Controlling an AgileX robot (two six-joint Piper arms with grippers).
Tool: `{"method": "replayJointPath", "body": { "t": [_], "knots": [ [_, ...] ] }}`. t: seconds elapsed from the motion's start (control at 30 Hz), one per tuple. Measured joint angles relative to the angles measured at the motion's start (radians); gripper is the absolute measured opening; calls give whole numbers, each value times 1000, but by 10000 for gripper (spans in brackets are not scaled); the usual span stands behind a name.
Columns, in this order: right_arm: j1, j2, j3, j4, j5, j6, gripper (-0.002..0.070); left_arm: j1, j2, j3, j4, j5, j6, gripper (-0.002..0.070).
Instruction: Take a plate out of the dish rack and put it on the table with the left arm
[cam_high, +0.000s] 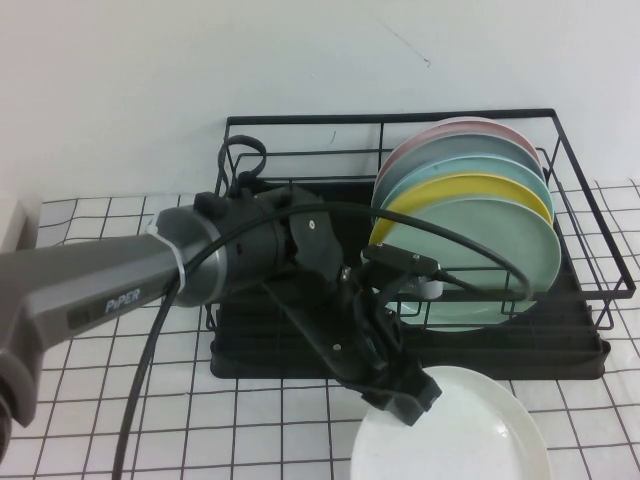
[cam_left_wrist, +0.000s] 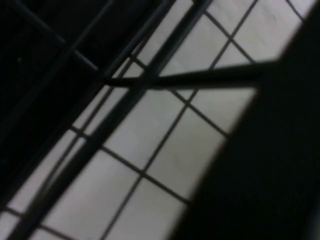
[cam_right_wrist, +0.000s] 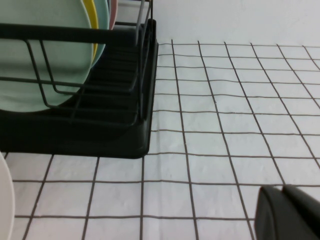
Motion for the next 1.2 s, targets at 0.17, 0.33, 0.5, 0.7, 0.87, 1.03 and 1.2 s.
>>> {"method": "replayJointPath", "body": {
  "t": [0.17,0.33,0.5,0.7,0.87,1.03,1.2],
  "knots": [
    [0,0,0,0,0,0,-1,-2,9,0,81,-28,62,349],
    [0,0,0,0,0,0,-1,-2,4,0,85,-29,83,463],
    [0,0,0,0,0,0,-1,-2,-45,-13,105,-8,70,355],
    [0,0,0,0,0,0,-1,-3,-218,-29,119,-23,74,44],
    [0,0,0,0,0,0,-1,-3,-345,-30,108,20,74,5],
    [0,0,0,0,0,0,-1,-32,-465,16,96,-36,74,1],
    [0,0,0,0,0,0,-1,-112,-659,211,123,-307,76,1]
  ]
}}
